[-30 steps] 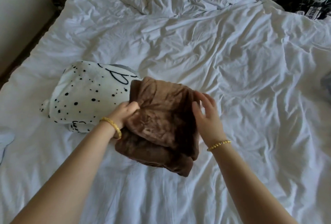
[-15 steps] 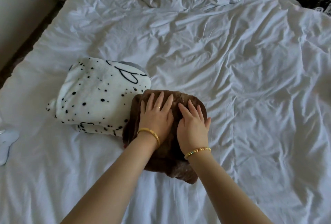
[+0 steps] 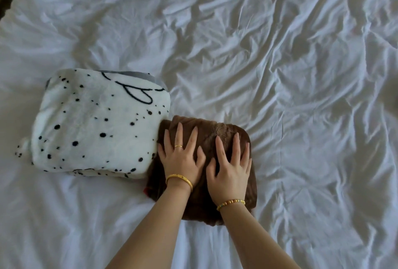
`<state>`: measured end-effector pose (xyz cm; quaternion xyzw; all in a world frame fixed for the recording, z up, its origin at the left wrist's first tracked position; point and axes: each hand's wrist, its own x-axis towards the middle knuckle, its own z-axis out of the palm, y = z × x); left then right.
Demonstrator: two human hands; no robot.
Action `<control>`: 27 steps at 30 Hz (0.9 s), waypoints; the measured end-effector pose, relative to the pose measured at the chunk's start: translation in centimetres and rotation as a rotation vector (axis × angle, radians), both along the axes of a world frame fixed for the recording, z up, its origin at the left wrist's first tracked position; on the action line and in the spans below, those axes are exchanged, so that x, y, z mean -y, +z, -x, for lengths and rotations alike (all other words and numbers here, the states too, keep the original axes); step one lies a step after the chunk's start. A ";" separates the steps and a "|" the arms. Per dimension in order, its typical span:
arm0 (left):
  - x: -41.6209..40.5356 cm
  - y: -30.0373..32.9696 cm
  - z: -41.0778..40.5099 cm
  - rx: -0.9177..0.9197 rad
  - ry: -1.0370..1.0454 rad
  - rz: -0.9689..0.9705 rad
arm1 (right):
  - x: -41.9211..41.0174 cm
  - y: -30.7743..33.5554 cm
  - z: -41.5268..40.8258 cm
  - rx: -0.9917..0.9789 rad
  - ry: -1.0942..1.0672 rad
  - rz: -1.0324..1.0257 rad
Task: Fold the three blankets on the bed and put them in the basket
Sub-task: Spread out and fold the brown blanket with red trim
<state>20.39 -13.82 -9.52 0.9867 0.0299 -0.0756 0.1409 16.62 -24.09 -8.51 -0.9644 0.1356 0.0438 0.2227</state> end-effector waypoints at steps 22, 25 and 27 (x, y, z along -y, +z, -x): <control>-0.8 -4.7 -3.1 0.125 -0.004 0.004 | -1.9 -1.2 -4.5 -0.005 0.141 0.237; -1.5 -4.4 -2.6 0.112 -0.019 0.054 | -1.8 -0.5 -5.8 -0.001 0.429 0.219; -1.3 -4.1 -2.2 0.113 0.014 0.093 | -0.7 -1.0 -5.9 -0.018 0.391 0.213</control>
